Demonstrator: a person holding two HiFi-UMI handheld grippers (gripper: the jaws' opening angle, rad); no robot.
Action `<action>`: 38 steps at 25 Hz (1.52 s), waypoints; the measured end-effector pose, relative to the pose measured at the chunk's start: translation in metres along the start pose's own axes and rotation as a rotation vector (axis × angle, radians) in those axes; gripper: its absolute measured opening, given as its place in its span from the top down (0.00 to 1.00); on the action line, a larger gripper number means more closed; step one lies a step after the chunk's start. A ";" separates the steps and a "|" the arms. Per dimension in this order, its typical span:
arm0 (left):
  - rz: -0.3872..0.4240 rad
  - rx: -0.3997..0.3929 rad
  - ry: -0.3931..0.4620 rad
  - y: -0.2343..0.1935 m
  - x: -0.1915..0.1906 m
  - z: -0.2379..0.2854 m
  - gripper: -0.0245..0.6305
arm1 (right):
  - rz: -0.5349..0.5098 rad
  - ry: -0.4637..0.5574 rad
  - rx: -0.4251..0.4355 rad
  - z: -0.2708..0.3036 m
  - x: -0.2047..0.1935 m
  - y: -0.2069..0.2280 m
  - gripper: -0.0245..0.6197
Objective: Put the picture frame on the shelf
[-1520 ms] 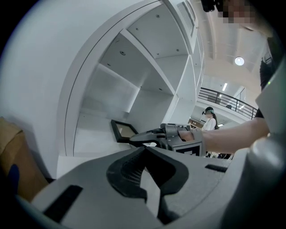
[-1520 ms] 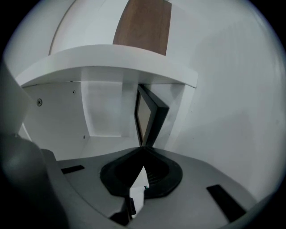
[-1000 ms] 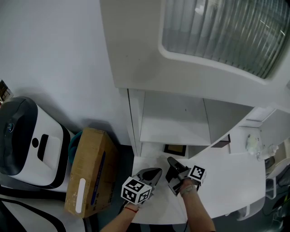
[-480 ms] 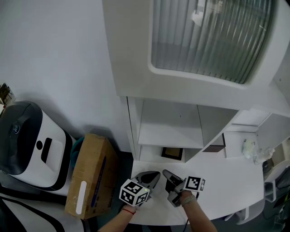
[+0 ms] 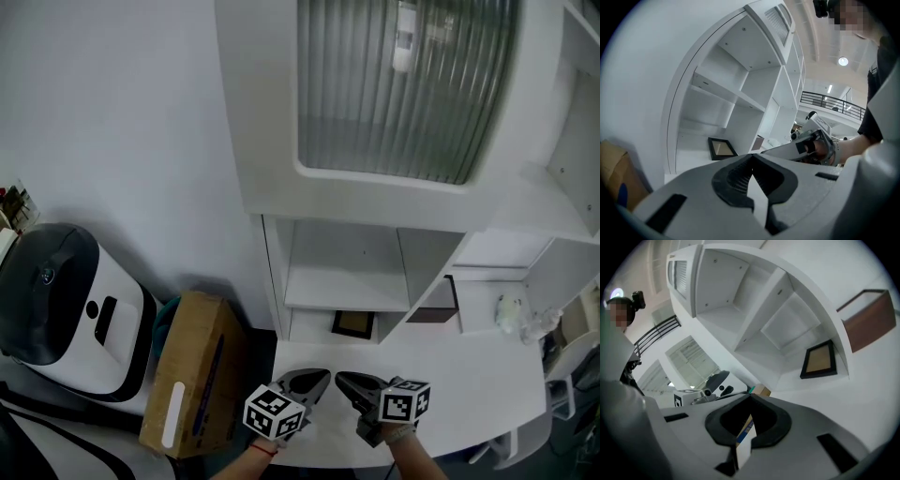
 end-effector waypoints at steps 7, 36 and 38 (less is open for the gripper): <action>-0.029 0.018 0.076 0.011 0.017 -0.017 0.96 | -0.199 0.007 -0.004 -0.022 0.007 -0.038 0.96; -0.012 -0.031 0.115 0.044 0.031 -0.061 0.96 | -0.392 0.063 -0.022 -0.060 0.003 -0.083 0.96; -0.010 -0.020 0.116 0.045 0.032 -0.062 0.95 | -0.393 0.057 -0.017 -0.059 0.001 -0.084 0.96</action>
Point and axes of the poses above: the fingertips, and each gripper's own axes: z forward along the fingers, y to its right, x out of its top, the point moved 9 cm from there along -z, backward along the fingers
